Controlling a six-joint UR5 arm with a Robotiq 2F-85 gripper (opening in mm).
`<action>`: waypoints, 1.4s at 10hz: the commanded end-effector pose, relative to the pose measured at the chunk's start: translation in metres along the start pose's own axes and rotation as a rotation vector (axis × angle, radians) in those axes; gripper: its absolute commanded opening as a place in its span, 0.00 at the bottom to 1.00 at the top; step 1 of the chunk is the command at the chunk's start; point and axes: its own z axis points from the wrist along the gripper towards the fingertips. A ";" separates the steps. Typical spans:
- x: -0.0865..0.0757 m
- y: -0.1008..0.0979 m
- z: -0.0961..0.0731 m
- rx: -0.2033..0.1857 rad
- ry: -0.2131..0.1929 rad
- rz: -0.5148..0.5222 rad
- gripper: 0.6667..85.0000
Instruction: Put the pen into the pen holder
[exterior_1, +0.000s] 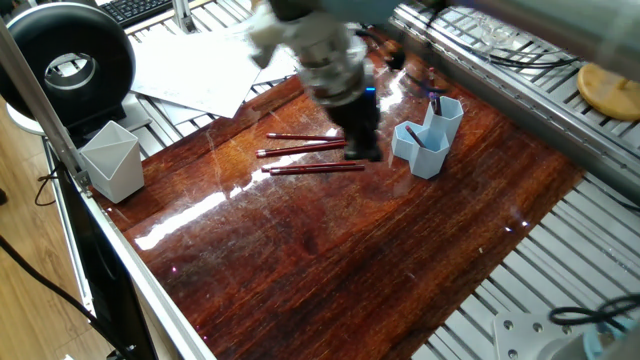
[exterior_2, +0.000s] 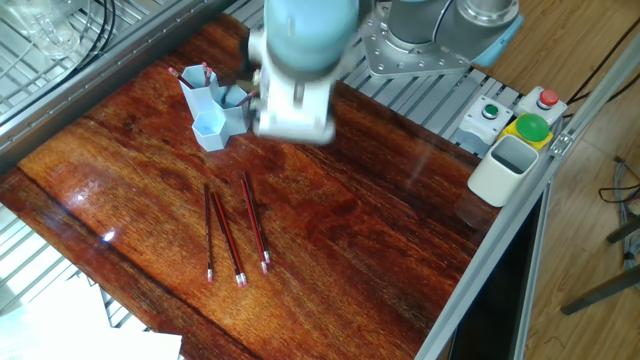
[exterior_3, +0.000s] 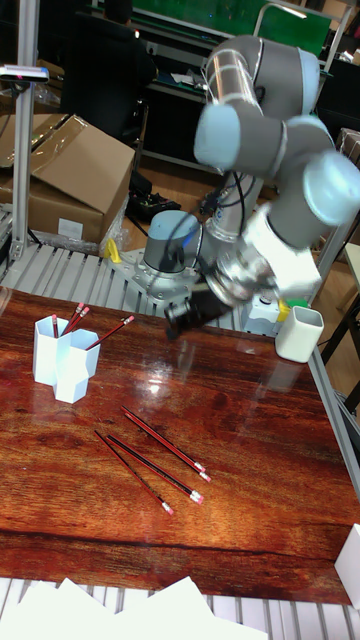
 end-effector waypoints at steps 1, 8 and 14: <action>-0.064 -0.009 0.008 0.011 -0.029 -0.095 0.00; -0.043 0.027 0.018 -0.109 0.099 -0.082 0.00; -0.144 -0.004 0.060 -0.072 0.029 -0.066 0.00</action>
